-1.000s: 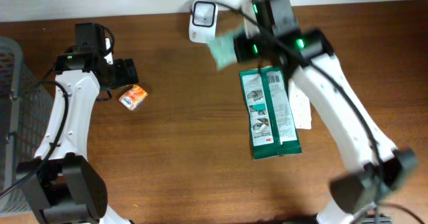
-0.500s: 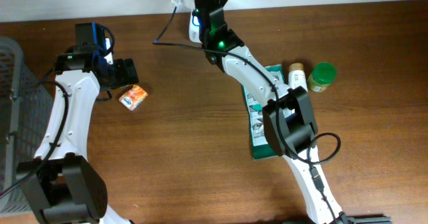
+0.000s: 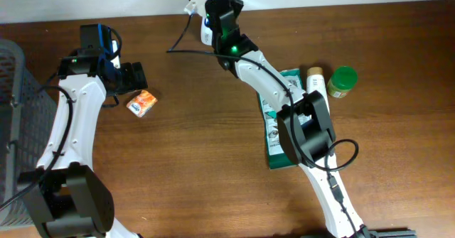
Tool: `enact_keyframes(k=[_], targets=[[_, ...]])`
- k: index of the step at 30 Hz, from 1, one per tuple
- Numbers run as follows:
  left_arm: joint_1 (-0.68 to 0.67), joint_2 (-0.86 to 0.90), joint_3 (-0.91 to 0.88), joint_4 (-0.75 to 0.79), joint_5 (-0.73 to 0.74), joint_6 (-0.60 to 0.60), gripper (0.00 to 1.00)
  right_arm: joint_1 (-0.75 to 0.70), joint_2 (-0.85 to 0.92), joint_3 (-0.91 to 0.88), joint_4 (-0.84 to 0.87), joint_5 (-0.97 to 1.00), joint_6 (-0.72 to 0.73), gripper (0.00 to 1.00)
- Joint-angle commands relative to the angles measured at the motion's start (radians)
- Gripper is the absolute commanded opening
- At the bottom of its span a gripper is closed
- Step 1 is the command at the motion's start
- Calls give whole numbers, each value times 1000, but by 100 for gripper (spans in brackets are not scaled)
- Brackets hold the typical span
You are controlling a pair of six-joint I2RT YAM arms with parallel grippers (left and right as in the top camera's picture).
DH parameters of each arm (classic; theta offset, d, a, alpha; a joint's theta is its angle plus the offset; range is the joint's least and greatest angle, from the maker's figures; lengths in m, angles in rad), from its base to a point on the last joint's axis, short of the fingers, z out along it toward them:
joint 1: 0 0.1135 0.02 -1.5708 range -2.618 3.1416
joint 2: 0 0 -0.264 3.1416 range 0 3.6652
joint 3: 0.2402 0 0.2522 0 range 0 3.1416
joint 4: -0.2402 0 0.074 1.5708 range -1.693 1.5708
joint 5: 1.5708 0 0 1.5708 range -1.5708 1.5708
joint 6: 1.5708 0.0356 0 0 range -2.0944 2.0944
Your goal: Scan the item barcode
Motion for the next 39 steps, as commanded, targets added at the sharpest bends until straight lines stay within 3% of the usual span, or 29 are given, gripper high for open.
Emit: enact_keyframes(k=[1,4,5,7,9,16,20,26,27,28,30,31,33,36,39], targets=[[2,-11,10,2,-7,5,99,-4,-188,7,-157,-51,274,4],[2,-11,10,2,-8,5,99,-4,-304,7,-373,-121,543,4],[2,-11,10,2,-7,5,99,-9,-366,7,-502,-169,762,4],[2,-11,10,2,-8,5,99,-33,-448,7,-687,-330,997,4],[2,-11,10,2,-8,5,99,-79,-527,7,-895,-475,1059,4],[2,-11,10,2,-8,5,99,-360,-583,-4,-1535,-572,1262,4],[2,-11,10,2,-8,5,99,-499,-579,-200,-1558,-572,1262,4],[2,-11,10,2,-8,5,99,-601,-579,-465,-1407,-572,1261,4],[2,-11,10,2,-7,5,99,-612,-579,-476,-1407,-571,1261,17],[2,-11,10,1,-7,5,99,-613,-579,-476,-1408,-571,1261,21],[2,-11,10,1,-8,5,99,-612,-579,-476,-1408,-572,1260,39],[2,-11,10,1,-8,5,99,-612,-579,-475,-1408,-572,1260,43],[2,-11,10,2,-8,5,99,-612,-579,-466,-1407,-615,1222,44],[2,-11,10,2,-8,5,99,-604,-579,-423,-1383,-844,1112,44],[2,-11,10,2,-8,5,99,-513,-579,-421,-1284,-1014,1110,44]])
